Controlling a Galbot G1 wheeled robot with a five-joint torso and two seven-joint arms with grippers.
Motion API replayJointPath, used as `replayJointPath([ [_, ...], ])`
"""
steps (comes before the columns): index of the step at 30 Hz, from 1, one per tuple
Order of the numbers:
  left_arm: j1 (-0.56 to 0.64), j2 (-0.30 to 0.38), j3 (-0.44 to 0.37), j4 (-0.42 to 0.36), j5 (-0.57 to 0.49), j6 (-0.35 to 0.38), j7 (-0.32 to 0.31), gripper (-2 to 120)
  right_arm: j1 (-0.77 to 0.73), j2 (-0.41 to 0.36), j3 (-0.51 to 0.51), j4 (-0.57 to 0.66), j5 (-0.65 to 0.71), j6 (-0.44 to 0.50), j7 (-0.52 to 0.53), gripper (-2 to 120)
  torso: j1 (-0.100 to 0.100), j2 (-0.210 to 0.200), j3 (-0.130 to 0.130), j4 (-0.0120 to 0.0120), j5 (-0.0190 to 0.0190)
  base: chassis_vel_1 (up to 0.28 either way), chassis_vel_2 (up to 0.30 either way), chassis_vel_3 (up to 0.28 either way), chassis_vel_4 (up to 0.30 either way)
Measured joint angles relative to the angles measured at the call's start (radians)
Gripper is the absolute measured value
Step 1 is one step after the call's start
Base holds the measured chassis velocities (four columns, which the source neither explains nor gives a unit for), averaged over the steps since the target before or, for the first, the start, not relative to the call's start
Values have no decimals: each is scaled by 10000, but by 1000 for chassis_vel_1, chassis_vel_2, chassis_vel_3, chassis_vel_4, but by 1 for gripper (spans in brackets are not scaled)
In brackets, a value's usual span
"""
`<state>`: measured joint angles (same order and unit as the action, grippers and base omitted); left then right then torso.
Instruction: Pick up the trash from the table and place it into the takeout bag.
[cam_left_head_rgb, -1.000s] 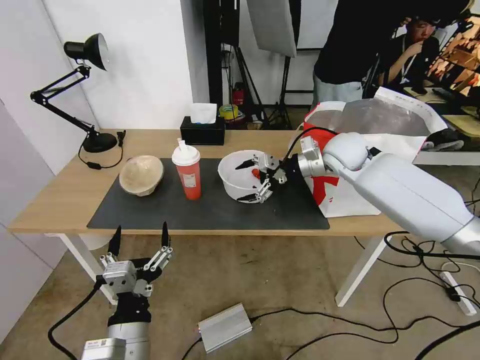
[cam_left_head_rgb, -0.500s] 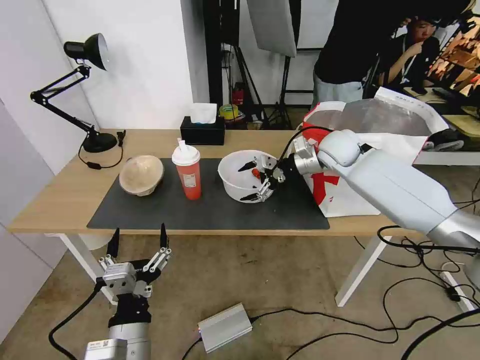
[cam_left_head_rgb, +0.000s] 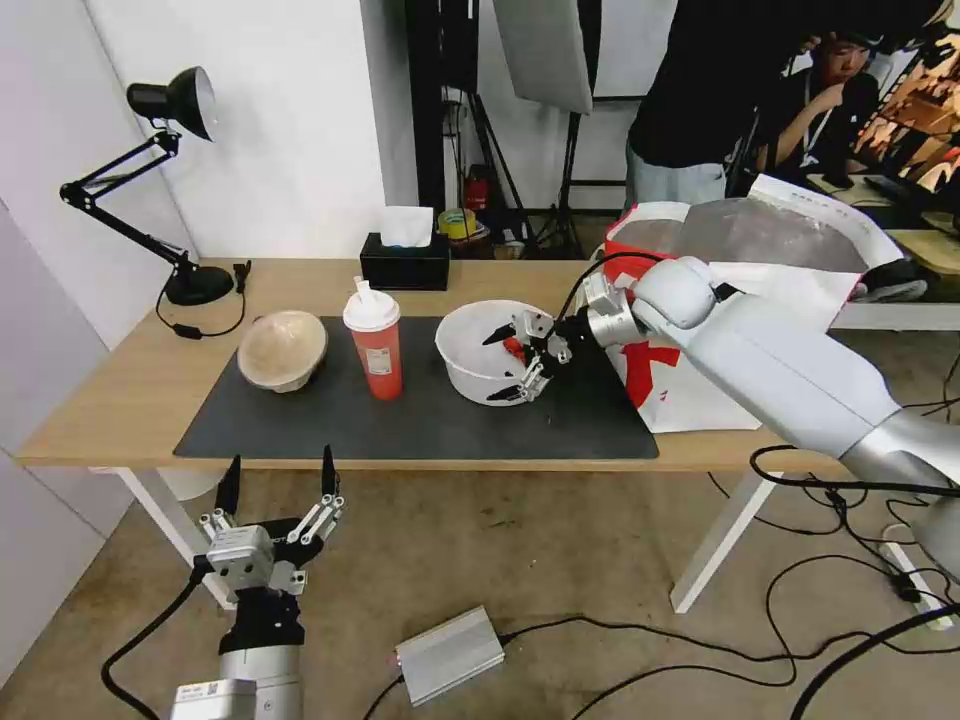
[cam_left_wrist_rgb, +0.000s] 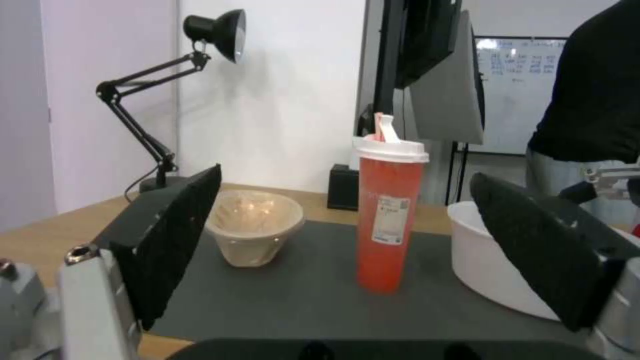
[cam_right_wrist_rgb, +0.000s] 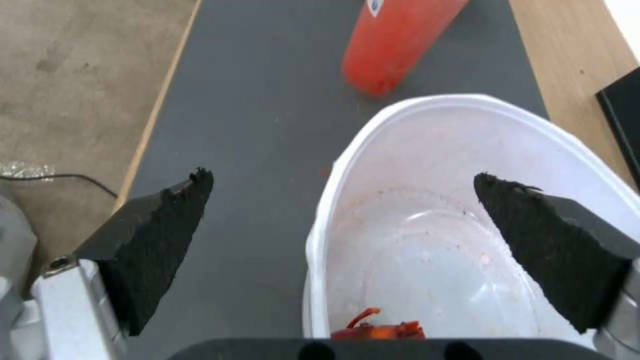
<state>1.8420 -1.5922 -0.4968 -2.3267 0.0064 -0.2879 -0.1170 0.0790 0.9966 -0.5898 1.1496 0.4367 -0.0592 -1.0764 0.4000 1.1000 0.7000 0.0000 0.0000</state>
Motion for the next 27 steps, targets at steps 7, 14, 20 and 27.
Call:
replayJointPath([
  [7,-4,0,19,67,-14,-47,0,100,-54,373,56,-512,-309,150,-200,100,0,0,0,1,0,0,0,0,0],
  [14,-5,0,78,105,11,-94,0,100,-150,510,107,-778,-489,264,-338,100,0,0,0,0,0,0,0,0,0],
  [20,23,-1,111,108,37,-135,2,100,-190,588,127,-938,-604,306,-394,100,0,0,0,0,0,0,0,0,0],
  [27,58,-3,119,108,52,-163,3,100,-219,664,159,-1064,-755,356,-424,100,0,0,0,0,0,0,0,0,0],
])
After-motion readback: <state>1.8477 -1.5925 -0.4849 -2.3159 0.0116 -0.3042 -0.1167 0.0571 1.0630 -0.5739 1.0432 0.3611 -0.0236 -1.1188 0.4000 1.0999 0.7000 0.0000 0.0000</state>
